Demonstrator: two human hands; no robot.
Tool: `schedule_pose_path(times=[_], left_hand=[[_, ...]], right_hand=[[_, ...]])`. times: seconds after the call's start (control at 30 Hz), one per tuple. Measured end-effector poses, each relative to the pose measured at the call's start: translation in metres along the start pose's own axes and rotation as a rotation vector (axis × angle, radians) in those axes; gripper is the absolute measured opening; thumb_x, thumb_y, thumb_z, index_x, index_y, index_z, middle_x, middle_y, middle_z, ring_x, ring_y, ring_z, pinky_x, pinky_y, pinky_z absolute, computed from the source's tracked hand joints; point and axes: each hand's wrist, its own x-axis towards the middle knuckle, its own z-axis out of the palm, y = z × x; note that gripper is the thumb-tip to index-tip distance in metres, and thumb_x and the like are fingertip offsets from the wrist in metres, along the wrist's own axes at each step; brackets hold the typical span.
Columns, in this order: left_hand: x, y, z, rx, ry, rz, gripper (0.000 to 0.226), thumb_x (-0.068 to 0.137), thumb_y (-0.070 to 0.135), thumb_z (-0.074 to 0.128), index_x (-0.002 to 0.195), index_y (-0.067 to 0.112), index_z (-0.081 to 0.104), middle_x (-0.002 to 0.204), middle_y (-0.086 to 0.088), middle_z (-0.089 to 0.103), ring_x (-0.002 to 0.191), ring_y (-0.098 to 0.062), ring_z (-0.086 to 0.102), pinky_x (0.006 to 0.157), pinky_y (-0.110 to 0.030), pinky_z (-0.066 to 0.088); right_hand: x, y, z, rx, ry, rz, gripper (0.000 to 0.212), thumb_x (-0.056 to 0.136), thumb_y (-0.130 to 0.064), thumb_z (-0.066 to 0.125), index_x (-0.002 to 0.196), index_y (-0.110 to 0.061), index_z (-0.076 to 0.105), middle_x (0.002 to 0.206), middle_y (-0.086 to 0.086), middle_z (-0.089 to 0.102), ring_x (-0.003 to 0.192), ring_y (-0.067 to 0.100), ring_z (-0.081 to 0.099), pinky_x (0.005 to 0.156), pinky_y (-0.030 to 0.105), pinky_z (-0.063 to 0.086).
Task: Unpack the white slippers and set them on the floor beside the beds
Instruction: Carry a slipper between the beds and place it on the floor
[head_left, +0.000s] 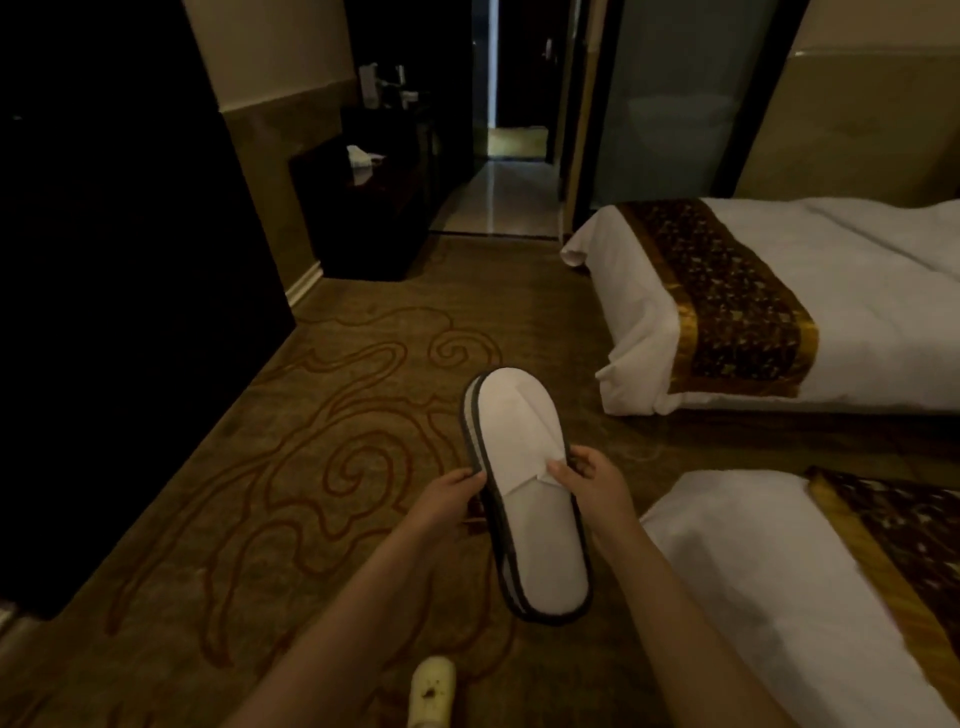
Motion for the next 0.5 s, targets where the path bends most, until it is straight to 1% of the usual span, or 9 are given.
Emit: schedule_pose_path(times=[0.03,0.07,0.13,0.2,0.27,0.33,0.4,0.47,0.5], left_hand=[[0.023,0.010,0.004,0.007,-0.013,-0.012,0.020,0.097,0.019,0.046,0.102,0.005,0.060,0.086,-0.010,0.058,0.073,-0.019,0.055,0.057,-0.027,0.046],[0.047,0.021,0.008,0.008,-0.025,-0.020,0.021,0.096,0.019,0.047,0.103,0.004,0.060,0.089,-0.011,0.058,0.074,-0.020,0.055,0.060,-0.028,0.047],[0.098,0.040,0.017,0.026,-0.056,-0.032,0.024,0.096,0.019,0.048,0.110,0.004,0.059,0.098,-0.015,0.059,0.080,-0.023,0.056,0.066,-0.031,0.049],[0.143,0.064,0.029,0.050,-0.119,-0.032,0.024,0.096,0.016,0.047,0.116,0.005,0.057,0.102,-0.015,0.060,0.080,-0.022,0.057,0.065,-0.030,0.049],[0.189,0.090,0.040,0.103,-0.170,-0.026,0.022,0.097,0.013,0.045,0.115,0.008,0.056,0.099,-0.011,0.063,0.078,-0.019,0.058,0.061,-0.027,0.050],[0.229,0.115,0.051,0.159,-0.214,-0.017,0.020,0.096,0.013,0.046,0.112,0.008,0.057,0.096,-0.010,0.063,0.078,-0.019,0.059,0.062,-0.027,0.051],[0.270,0.137,0.067,0.208,-0.259,-0.015,0.018,0.095,0.013,0.049,0.108,0.006,0.058,0.091,-0.009,0.063,0.076,-0.018,0.059,0.060,-0.027,0.049],[0.305,0.152,0.088,0.285,-0.289,-0.063,0.012,0.094,0.013,0.051,0.099,0.005,0.059,0.084,-0.006,0.062,0.072,-0.017,0.059,0.057,-0.025,0.047],[0.319,0.157,0.101,0.319,-0.312,-0.093,0.008,0.093,0.013,0.053,0.092,0.008,0.059,0.082,-0.006,0.062,0.070,-0.016,0.059,0.055,-0.024,0.047]], right_hand=[[0.020,-0.001,-0.002,0.001,0.023,0.004,0.046,0.083,-0.024,0.065,0.125,-0.011,0.050,0.122,0.008,0.059,0.094,0.016,0.060,0.065,0.024,0.049],[0.042,-0.002,-0.003,-0.001,0.046,0.005,0.045,0.083,-0.023,0.065,0.124,-0.010,0.051,0.122,0.008,0.059,0.091,0.015,0.060,0.064,0.024,0.049],[0.086,-0.007,-0.007,-0.007,0.091,0.018,0.045,0.084,-0.022,0.065,0.124,-0.010,0.050,0.122,0.009,0.059,0.087,0.011,0.059,0.063,0.023,0.048],[0.132,-0.017,-0.010,-0.032,0.154,0.036,0.047,0.084,-0.022,0.064,0.127,-0.010,0.049,0.123,0.009,0.058,0.092,0.015,0.057,0.068,0.025,0.048],[0.176,-0.030,-0.013,-0.053,0.206,0.039,0.047,0.084,-0.022,0.064,0.127,-0.009,0.048,0.122,0.009,0.057,0.093,0.015,0.055,0.069,0.024,0.047],[0.213,-0.042,-0.016,-0.028,0.242,0.041,0.045,0.084,-0.020,0.064,0.125,-0.009,0.050,0.115,0.006,0.058,0.085,0.009,0.056,0.062,0.020,0.045],[0.242,-0.051,-0.023,0.006,0.296,0.036,0.043,0.084,-0.019,0.065,0.123,-0.009,0.051,0.108,0.003,0.058,0.081,0.003,0.055,0.059,0.017,0.043],[0.264,-0.054,-0.038,-0.001,0.344,0.061,0.041,0.084,-0.020,0.064,0.122,-0.009,0.051,0.109,0.003,0.058,0.085,0.007,0.056,0.064,0.018,0.046],[0.273,-0.055,-0.047,-0.004,0.375,0.080,0.041,0.085,-0.020,0.063,0.122,-0.009,0.051,0.112,0.004,0.059,0.090,0.012,0.058,0.070,0.023,0.050]])
